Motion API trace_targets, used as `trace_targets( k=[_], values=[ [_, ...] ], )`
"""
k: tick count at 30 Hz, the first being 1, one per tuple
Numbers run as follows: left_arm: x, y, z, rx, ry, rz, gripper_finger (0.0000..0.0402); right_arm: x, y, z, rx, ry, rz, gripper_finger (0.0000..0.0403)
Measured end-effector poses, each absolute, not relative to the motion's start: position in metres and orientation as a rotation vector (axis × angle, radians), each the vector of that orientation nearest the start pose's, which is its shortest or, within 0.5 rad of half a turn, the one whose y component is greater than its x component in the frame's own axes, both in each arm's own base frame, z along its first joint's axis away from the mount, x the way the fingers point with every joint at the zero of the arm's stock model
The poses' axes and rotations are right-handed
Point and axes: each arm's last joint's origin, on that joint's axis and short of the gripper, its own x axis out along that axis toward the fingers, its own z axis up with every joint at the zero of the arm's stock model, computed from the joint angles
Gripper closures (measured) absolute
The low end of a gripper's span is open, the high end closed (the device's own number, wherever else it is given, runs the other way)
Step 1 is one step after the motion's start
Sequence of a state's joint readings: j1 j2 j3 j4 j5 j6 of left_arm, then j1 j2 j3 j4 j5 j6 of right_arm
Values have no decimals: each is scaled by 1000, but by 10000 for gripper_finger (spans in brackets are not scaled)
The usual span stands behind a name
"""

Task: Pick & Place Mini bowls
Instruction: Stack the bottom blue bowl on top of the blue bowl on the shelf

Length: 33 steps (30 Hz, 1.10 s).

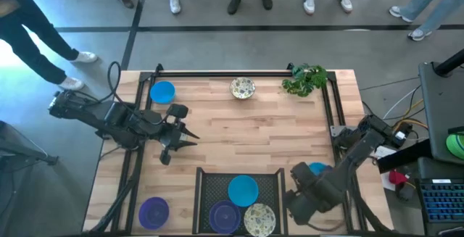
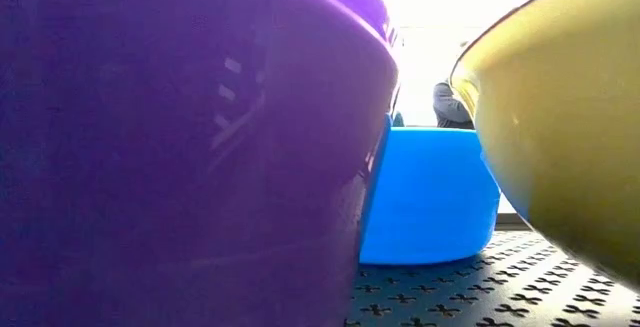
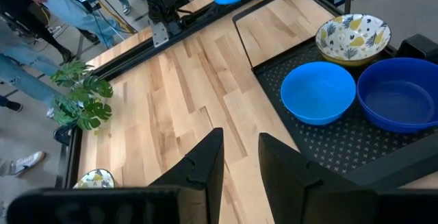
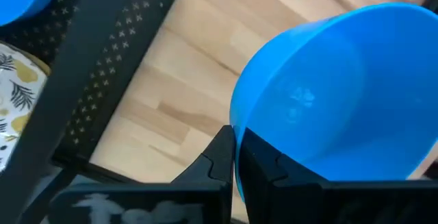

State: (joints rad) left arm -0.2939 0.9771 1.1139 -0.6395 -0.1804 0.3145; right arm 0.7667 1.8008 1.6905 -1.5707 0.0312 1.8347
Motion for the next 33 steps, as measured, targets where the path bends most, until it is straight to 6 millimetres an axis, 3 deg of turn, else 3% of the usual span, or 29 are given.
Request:
trace_targets(
  k=[14,33],
  values=[
    [184,-50,367,427,488,-190,305,270,173,301,593,1462,-773,392],
    [183,-50,366,421,500,-189,305,299,117,303,434,1449,-696,392]
  ],
)
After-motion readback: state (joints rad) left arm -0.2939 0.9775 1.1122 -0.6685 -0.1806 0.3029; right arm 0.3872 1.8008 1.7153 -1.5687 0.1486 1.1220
